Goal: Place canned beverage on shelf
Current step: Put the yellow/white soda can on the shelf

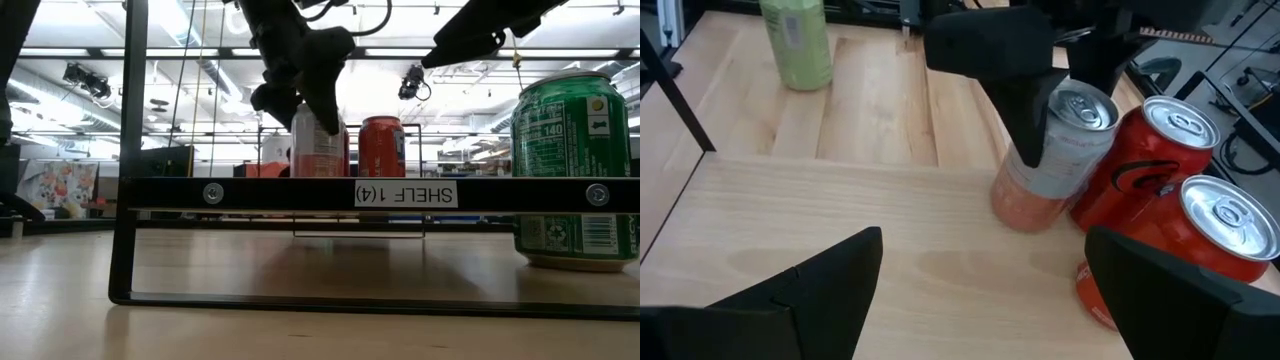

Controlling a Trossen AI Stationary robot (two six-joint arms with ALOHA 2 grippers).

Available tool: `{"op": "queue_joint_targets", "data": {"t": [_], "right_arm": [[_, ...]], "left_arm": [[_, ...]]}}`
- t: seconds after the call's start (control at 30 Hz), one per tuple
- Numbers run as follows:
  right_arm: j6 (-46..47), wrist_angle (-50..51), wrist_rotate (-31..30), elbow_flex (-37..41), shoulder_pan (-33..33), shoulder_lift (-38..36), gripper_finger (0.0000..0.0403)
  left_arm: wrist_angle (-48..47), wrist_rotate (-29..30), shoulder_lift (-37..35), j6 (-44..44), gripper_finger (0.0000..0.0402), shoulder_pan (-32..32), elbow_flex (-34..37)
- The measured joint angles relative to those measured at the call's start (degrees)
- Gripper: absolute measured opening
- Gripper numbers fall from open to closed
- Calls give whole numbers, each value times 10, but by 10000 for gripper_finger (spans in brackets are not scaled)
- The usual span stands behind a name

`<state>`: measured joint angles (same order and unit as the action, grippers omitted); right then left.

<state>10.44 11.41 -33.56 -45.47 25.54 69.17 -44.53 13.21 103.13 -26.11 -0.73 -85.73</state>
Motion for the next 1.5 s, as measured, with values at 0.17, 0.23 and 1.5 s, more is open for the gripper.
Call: {"op": "queue_joint_targets", "data": {"t": [0.17,0.23,1.5], "right_arm": [[0,0,0,0,0,0,360],[1,0,0,0,0,0,360],[-1,-32,6,25,-1,1,360]], "left_arm": [[-1,0,0,0,302,2,-1],[-3,-5,0,0,306,4,-1],[-25,0,-7,223,389,36,1]]}}
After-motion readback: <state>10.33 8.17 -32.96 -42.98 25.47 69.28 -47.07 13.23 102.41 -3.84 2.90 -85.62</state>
